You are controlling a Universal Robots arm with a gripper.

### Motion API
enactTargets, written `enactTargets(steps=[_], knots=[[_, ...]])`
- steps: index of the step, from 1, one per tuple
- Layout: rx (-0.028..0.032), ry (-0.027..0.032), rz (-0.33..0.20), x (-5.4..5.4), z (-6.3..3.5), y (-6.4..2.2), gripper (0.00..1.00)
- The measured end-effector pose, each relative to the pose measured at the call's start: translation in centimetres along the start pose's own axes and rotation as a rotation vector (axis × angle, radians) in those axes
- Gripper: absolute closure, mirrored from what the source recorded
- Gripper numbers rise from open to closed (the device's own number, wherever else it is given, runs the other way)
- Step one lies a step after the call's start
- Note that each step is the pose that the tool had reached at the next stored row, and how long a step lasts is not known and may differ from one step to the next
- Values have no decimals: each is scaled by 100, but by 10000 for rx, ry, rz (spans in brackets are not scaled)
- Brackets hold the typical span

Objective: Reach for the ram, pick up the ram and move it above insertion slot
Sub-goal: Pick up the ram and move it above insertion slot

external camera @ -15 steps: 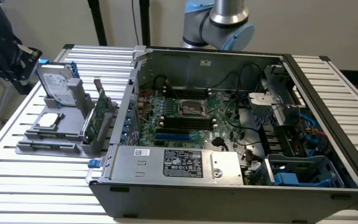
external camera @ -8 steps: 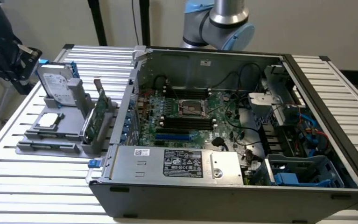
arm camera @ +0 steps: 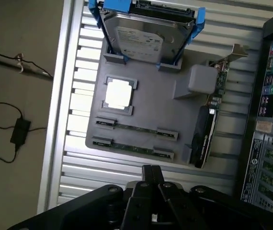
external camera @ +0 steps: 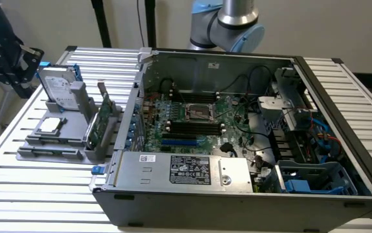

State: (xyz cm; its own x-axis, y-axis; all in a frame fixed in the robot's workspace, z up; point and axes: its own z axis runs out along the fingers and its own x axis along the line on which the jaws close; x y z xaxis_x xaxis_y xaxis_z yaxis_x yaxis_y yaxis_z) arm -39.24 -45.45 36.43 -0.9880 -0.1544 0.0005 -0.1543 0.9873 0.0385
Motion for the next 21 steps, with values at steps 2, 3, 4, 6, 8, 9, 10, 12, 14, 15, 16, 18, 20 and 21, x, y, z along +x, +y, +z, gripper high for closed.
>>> enactTargets(steps=[2, 3, 4, 6, 8, 9, 10, 12, 14, 15, 16, 18, 20, 21], knots=[[0, 14, -360, 0, 0, 0, 89], [0, 22, -555, 0, 0, 0, 89], [0, 28, -737, 0, 0, 0, 89], [0, 42, -1095, 0, 0, 0, 89], [0, 56, -1455, 0, 0, 0, 89], [0, 62, -1635, 0, 0, 0, 89], [1, 70, -1813, 0, 0, 0, 89], [1, 84, -2190, 0, 0, 0, 89], [1, 99, -2549, 0, -1, 0, 89], [2, 106, -2729, 0, -2, 0, 89], [1, 112, -2909, 0, -4, 0, 89], [2, 126, -3274, 0, -8, 0, 89], [1, 140, -3644, 0, -11, 1, 89], [1, 146, -3824, 0, -13, 1, 89]])
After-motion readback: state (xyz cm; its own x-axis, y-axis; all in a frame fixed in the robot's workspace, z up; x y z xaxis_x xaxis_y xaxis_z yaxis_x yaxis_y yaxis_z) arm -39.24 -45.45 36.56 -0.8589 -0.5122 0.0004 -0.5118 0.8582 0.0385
